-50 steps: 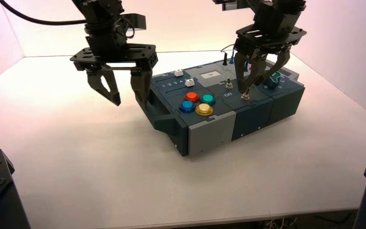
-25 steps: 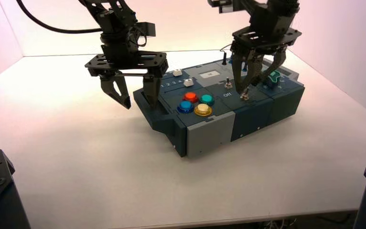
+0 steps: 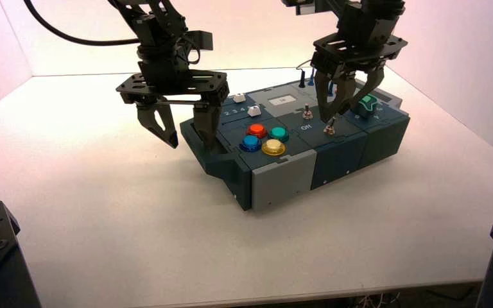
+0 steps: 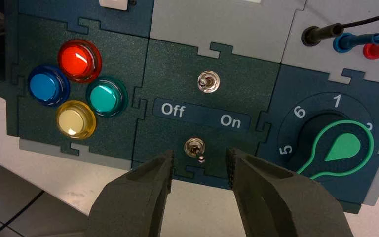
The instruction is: Flip the bottom switch off with the right gripper.
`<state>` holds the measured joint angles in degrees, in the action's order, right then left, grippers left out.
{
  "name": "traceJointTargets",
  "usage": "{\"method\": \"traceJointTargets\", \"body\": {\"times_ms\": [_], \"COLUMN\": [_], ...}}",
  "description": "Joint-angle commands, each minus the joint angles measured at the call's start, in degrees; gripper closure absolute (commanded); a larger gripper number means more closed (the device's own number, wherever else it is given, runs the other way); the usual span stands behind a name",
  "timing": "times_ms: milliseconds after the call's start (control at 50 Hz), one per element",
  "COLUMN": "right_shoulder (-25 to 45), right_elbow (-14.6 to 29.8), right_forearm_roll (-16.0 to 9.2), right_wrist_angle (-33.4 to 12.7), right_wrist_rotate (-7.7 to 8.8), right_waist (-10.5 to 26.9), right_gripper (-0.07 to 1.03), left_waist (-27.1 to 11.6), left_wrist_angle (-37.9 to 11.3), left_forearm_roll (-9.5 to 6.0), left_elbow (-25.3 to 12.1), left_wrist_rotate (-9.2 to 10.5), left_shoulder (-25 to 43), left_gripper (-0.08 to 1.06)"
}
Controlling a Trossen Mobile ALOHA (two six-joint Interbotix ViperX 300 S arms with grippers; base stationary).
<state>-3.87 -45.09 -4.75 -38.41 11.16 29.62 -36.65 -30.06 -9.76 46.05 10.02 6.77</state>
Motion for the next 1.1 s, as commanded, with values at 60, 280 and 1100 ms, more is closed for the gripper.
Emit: {"method": "traceJointTargets", "body": {"times_ms": [60, 280, 1100], "right_shoulder": [0.18, -0.44, 0.44], "right_elbow": [0.35, 0.18, 1.76], "right_forearm_roll": [-0.09, -0.18, -0.09], "right_wrist_angle": [-0.88, -1.49, -1.05], "right_wrist_rotate": [-0.18, -0.18, 0.26], "right_waist": [0.35, 0.79, 0.79], "right_gripper": [0.48, 0.69, 0.83], "left_waist": [-0.18, -0.18, -0.26], "left_wrist_angle": [-0.53, -0.53, -0.44], "left_forearm_roll": [0.35, 0.35, 0.35], "left_elbow": [-0.09, -0.26, -0.18], "left_wrist_rotate": [-0.09, -0.18, -0.35], "left_shoulder": [-1.41, -1.49, -1.93], "left_gripper": [0.10, 0.10, 0.10]}}
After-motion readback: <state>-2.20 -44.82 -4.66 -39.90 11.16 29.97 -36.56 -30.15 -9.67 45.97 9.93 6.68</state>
